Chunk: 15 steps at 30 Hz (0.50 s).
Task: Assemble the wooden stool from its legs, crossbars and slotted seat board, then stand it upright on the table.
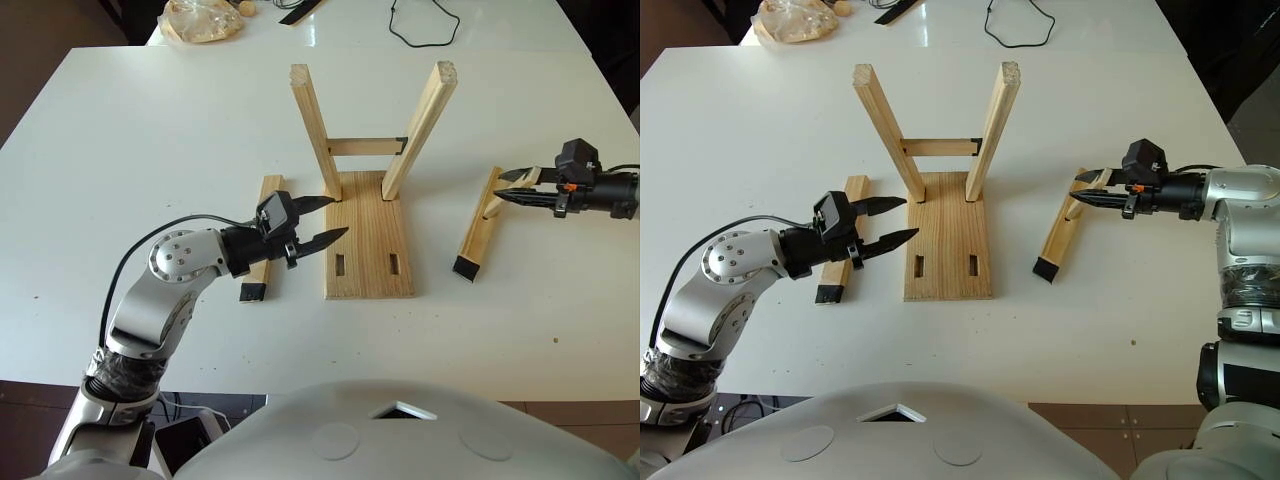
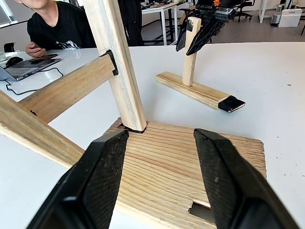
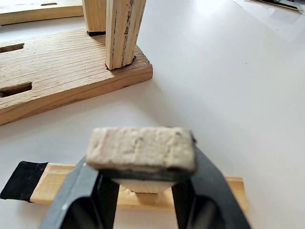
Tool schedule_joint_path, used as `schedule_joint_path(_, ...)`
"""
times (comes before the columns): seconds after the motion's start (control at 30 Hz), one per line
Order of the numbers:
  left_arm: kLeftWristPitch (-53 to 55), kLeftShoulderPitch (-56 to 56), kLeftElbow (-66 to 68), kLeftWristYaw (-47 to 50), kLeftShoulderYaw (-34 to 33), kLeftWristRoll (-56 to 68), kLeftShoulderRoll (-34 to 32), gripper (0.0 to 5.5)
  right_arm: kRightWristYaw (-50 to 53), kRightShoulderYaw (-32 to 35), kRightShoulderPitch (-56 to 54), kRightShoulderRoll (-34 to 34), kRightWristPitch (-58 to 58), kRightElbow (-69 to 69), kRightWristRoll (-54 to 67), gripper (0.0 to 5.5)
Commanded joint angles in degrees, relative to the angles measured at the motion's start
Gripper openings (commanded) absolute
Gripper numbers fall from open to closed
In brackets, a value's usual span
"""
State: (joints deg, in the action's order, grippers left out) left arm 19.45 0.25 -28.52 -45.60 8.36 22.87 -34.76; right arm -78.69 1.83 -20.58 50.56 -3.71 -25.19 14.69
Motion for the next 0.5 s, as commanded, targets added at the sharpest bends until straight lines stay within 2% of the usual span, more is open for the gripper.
schedule_joint_path(0.03, 0.8, -0.6, 0.3, 0.2, 0.2, -0.7, 0.0, 2.55, -0.6, -3.1, 0.9, -0.2, 2.0, -0.7, -3.2, 1.31)
schedule_joint_path(0.27, 1.0, -0.6, 0.5, 0.7, 0.5, -1.2, 0.6, 2.55, -2.4, -7.0, -0.1, -1.8, 2.1, -3.1, -4.3, 1.31)
schedule_joint_path(0.5, 1.0, -0.9, 1.1, 0.6, 1.0, -1.7, 0.8, 2.55, -3.5, -9.6, -4.0, -5.5, 1.8, -13.9, -5.5, 1.30)
